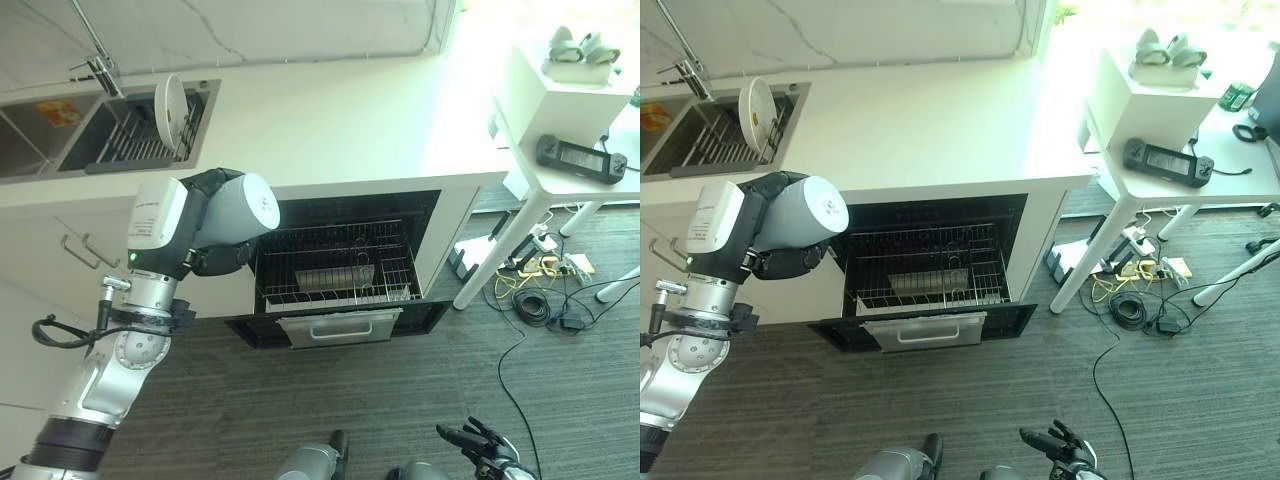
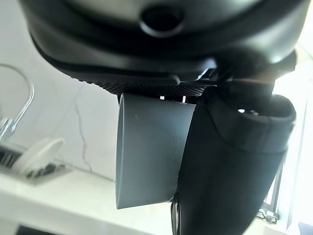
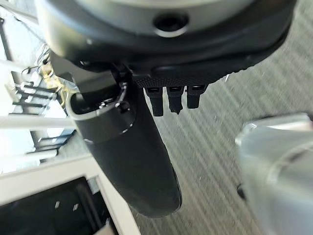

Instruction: Place the dishes in the dishwasher.

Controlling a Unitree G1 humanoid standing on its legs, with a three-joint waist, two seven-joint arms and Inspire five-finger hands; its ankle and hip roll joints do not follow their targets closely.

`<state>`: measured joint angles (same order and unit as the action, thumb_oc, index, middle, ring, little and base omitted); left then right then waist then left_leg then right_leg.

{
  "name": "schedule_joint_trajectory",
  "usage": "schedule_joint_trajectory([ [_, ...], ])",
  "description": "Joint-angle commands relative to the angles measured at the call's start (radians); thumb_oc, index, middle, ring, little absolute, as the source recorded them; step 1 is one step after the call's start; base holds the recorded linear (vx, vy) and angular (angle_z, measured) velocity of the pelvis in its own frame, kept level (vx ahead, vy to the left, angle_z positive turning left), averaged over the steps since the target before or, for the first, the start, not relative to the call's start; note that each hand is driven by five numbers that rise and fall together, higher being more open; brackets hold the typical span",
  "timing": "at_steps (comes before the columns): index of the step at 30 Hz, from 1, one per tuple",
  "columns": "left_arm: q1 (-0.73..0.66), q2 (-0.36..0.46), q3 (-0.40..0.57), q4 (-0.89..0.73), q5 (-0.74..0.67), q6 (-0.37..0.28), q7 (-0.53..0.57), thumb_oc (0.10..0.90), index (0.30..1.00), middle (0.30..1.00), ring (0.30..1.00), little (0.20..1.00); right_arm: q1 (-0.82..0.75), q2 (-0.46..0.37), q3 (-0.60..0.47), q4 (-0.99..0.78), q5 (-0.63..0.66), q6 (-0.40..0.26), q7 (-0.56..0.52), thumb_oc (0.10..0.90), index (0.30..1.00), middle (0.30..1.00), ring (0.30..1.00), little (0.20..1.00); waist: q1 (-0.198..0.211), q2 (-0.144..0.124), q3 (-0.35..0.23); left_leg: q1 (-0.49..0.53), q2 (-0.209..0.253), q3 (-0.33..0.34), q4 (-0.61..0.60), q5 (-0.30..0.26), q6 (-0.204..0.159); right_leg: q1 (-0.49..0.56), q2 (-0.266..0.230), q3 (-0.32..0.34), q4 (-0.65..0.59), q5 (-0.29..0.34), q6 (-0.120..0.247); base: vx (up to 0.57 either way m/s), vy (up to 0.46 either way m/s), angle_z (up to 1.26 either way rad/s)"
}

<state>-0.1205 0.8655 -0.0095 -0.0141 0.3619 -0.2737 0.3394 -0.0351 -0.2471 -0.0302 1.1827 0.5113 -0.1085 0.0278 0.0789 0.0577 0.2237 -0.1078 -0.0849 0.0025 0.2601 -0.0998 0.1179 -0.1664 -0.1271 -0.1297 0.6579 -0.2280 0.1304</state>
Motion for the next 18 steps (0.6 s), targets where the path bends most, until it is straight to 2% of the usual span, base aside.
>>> schedule_joint_trajectory([
  [1, -0.117, 0.039, 0.074, -0.053, -0.039, -0.012, 0.048, 0.4, 0.3, 0.3, 0.3, 0.3, 0.007, -0.053, 0.005, 0.008, -0.028, -0.02, -0.001, 0.8, 0.9, 0.9, 0.9, 0.9, -0.022, 0.029, -0.02, -0.017, 0.021, -0.05, 0.04, -0.148, -0.04, 0.066, 0.023, -0.049, -0.31, 0.114, 0.014, 0.2, -0.106, -0.1],
  [3, -0.118, 0.044, 0.074, -0.05, -0.038, -0.008, 0.048, 0.4, 0.3, 0.3, 0.3, 0.3, 0.002, -0.059, 0.0, 0.02, -0.033, -0.016, 0.006, 0.8, 0.9, 0.9, 0.9, 0.9, -0.029, 0.019, -0.014, -0.002, 0.023, -0.044, 0.04, -0.163, -0.047, 0.034, -0.005, -0.036, -0.358, 0.111, 0.023, 0.18, -0.161, -0.08],
  [4, -0.114, 0.052, 0.068, -0.039, -0.038, -0.012, 0.061, 0.4, 0.3, 0.3, 0.3, 0.3, -0.004, -0.061, -0.009, 0.029, -0.044, -0.014, 0.014, 0.8, 0.9, 0.9, 0.9, 0.9, -0.038, 0.001, -0.011, 0.012, 0.016, -0.046, 0.04, -0.184, -0.051, -0.037, -0.043, 0.013, -0.358, 0.127, 0.045, 0.21, -0.199, -0.04],
  [5, -0.114, 0.063, 0.059, -0.03, -0.042, -0.012, 0.075, 0.4, 0.3, 0.3, 0.3, 0.3, -0.007, -0.057, -0.015, 0.033, -0.055, -0.016, 0.016, 0.8, 0.9, 0.9, 0.9, 0.9, -0.044, -0.001, -0.011, 0.02, 0.019, -0.053, 0.04, -0.194, -0.05, -0.067, -0.048, 0.036, -0.358, 0.149, 0.054, 0.22, -0.211, 0.04],
  [9, -0.077, 0.06, 0.073, -0.029, -0.058, -0.067, 0.074, 0.4, 0.3, 0.3, 0.3, 0.3, -0.001, -0.06, -0.015, 0.038, -0.036, -0.024, 0.012, 0.8, 0.9, 0.9, 0.9, 0.9, -0.023, -0.026, -0.034, 0.021, 0.045, -0.046, 0.04, -0.21, -0.076, -0.056, -0.047, 0.052, -0.358, 0.111, 0.064, 0.23, -0.207, 0.22],
  [13, -0.046, 0.043, 0.098, -0.09, -0.051, -0.054, 0.051, 0.4, 0.3, 0.3, 0.3, 0.3, -0.007, -0.074, 0.0, 0.011, 0.008, -0.018, -0.021, 0.8, 0.9, 0.9, 0.9, 0.9, -0.005, -0.023, -0.061, 0.009, 0.083, -0.032, 0.04, -0.199, -0.113, -0.031, -0.048, 0.024, -0.358, 0.069, 0.051, 0.13, -0.092, 0.34],
  [18, -0.047, 0.051, 0.11, -0.093, -0.073, -0.057, 0.032, 0.4, 0.3, 0.3, 0.3, 0.3, -0.019, -0.077, 0.004, 0.002, 0.028, -0.002, -0.039, 0.8, 0.9, 0.9, 0.9, 0.9, -0.001, -0.016, -0.072, -0.009, 0.105, -0.024, 0.04, -0.185, -0.13, -0.018, -0.045, 0.006, -0.358, 0.053, 0.046, 0.04, -0.041, -0.01],
])
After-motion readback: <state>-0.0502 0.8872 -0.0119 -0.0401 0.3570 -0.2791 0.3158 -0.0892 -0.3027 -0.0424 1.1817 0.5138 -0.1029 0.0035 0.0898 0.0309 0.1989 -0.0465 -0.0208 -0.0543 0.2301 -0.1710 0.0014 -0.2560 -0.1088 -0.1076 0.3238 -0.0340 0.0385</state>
